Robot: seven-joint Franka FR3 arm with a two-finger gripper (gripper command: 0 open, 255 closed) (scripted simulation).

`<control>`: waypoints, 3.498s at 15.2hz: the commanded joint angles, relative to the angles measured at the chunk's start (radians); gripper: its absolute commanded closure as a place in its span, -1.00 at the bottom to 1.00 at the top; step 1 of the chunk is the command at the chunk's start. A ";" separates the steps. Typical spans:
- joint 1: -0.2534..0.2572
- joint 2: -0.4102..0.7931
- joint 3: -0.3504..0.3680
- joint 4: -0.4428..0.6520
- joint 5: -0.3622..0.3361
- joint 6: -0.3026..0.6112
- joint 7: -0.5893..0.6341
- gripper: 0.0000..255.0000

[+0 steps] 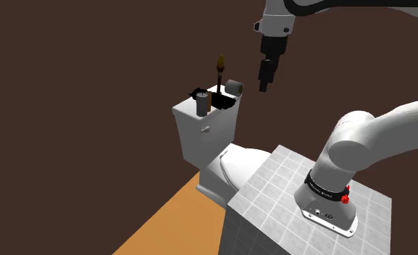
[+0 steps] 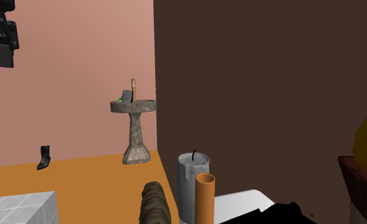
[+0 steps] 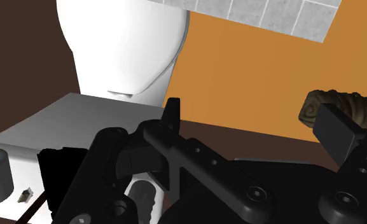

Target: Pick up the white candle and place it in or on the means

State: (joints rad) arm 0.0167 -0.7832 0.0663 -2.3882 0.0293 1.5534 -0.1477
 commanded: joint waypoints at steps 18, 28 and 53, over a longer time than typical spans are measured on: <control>-0.053 0.599 -0.065 0.231 -0.021 0.404 -0.057 -1.00; -0.078 0.976 -0.090 0.544 0.003 0.487 -0.093 -1.00; -0.096 1.213 -0.093 0.699 0.024 0.578 -0.113 1.00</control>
State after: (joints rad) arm -0.0748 0.4037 -0.0234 -1.6847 0.0525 2.1442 -0.2578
